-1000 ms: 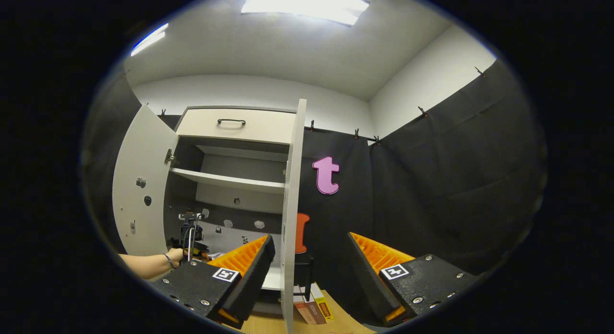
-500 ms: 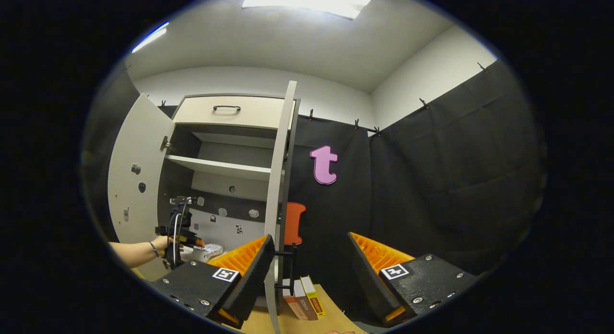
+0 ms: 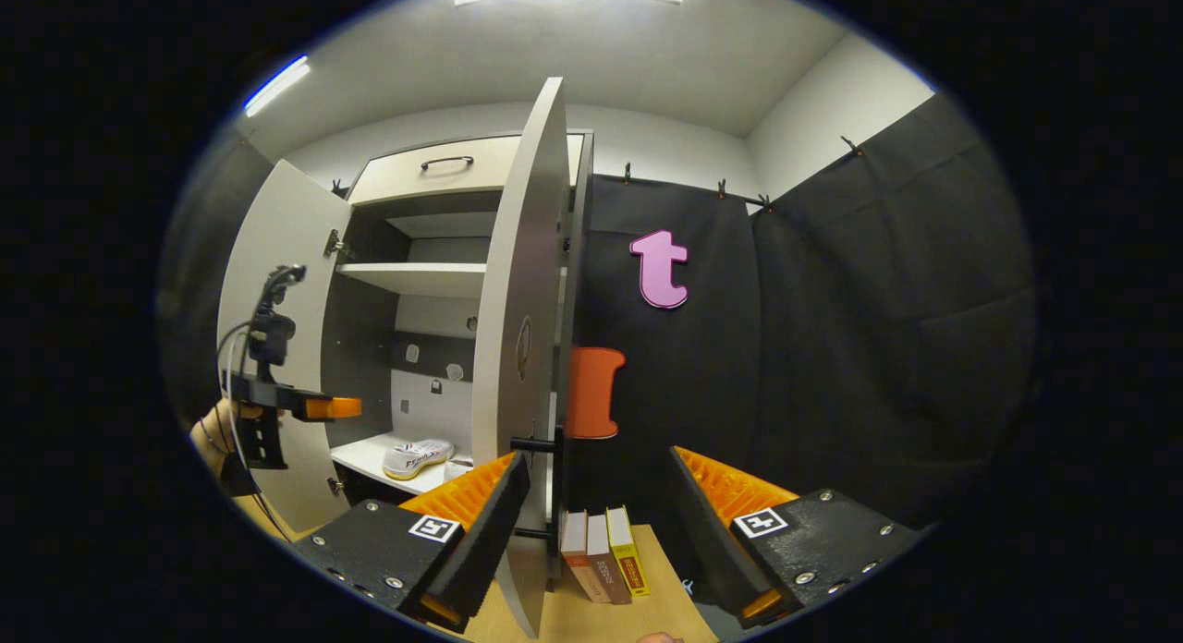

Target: Grab one shoe with the right hand and put it into the shoe cabinet, grab the other shoe with the left hand and put it into the shoe cabinet; then close the right door with the right hand and the left door with the left hand.

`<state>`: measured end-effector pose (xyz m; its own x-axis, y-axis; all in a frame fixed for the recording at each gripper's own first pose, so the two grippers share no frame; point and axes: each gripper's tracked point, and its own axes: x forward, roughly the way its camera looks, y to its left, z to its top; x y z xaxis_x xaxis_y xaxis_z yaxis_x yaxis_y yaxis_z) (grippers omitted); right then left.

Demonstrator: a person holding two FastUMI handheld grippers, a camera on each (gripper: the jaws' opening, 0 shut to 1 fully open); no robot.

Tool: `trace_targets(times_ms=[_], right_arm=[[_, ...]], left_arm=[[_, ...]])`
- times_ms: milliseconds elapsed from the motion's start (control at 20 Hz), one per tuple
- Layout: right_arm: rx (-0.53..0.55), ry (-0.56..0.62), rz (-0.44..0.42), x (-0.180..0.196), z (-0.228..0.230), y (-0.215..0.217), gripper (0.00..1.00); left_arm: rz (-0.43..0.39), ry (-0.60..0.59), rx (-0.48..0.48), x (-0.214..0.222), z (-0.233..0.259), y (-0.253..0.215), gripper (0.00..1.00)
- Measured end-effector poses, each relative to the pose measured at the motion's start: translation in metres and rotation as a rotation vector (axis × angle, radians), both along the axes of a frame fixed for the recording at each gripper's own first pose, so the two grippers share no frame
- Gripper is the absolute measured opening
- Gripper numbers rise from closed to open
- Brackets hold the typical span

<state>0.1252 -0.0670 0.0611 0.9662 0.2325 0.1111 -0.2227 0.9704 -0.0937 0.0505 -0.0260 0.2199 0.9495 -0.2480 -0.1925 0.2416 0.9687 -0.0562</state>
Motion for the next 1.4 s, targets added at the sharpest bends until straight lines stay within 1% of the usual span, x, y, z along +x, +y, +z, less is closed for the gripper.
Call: trace_targets(times_ms=[100, 150, 200, 300, 350, 400, 450, 500, 550, 700, 750, 900, 1000, 1100, 1250, 1300, 1350, 1400], right_arm=[[-0.017, 0.024, 0.007, 0.007, -0.011, 0.002, 0.92], [-0.027, 0.031, 0.014, 0.009, -0.015, 0.005, 0.92], [-0.038, 0.040, 0.013, 0.012, -0.020, 0.007, 0.92], [-0.046, 0.039, 0.002, 0.012, -0.021, 0.006, 0.92], [-0.038, 0.049, 0.017, 0.011, -0.021, 0.011, 0.91], [-0.028, 0.050, 0.037, 0.009, -0.021, 0.017, 0.90], [-0.019, 0.043, 0.058, 0.005, -0.018, 0.024, 0.87], [-0.016, 0.042, 0.075, 0.005, -0.017, 0.030, 0.86], [-0.024, 0.045, 0.090, 0.004, -0.020, 0.036, 0.81], [0.000, 0.068, 0.160, 0.001, -0.021, 0.061, 0.72], [0.003, 0.075, 0.183, 0.000, -0.023, 0.071, 0.70], [0.000, 0.062, 0.223, 0.001, -0.023, 0.098, 0.70], [0.010, 0.081, 0.240, 0.009, -0.030, 0.114, 0.69], [0.030, 0.088, 0.250, 0.016, -0.032, 0.125, 0.69], [0.070, 0.107, 0.289, 0.024, -0.035, 0.148, 0.70], [0.065, 0.111, 0.289, 0.028, -0.039, 0.153, 0.77], [0.060, 0.112, 0.286, 0.033, -0.041, 0.159, 0.81], [0.062, 0.120, 0.289, 0.037, -0.045, 0.170, 0.79]], left_arm=[[-0.001, -0.024, 0.011, -0.037, 0.013, 0.011, 0.96], [-0.006, -0.021, 0.010, -0.054, 0.014, 0.015, 0.95], [-0.010, -0.014, 0.016, -0.068, 0.013, 0.021, 0.96], [0.005, -0.015, 0.033, -0.091, 0.015, 0.039, 0.98], [0.017, -0.014, 0.039, -0.099, 0.016, 0.048, 0.96], [0.029, -0.010, 0.038, -0.107, 0.017, 0.057, 0.98], [0.036, -0.006, 0.026, -0.115, 0.018, 0.063, 0.96], [0.043, -0.006, 0.011, -0.121, 0.022, 0.070, 0.98], [0.057, -0.008, 0.007, -0.126, 0.025, 0.080, 0.98], [0.114, -0.025, 0.022, -0.138, 0.033, 0.110, 0.95], [0.129, -0.027, 0.020, -0.141, 0.035, 0.117, 0.96], [0.153, -0.045, 0.011, -0.154, 0.044, 0.139, 0.98], [0.167, -0.059, 0.013, -0.159, 0.050, 0.153, 0.96], [0.174, -0.068, 0.012, -0.165, 0.055, 0.165, 0.96], [0.201, -0.074, 0.028, -0.171, 0.057, 0.187, 0.96], [0.211, -0.079, 0.028, -0.172, 0.059, 0.194, 0.96], [0.219, -0.083, 0.026, -0.175, 0.062, 0.200, 0.96], [0.226, -0.085, 0.023, -0.176, 0.064, 0.207, 0.96]])
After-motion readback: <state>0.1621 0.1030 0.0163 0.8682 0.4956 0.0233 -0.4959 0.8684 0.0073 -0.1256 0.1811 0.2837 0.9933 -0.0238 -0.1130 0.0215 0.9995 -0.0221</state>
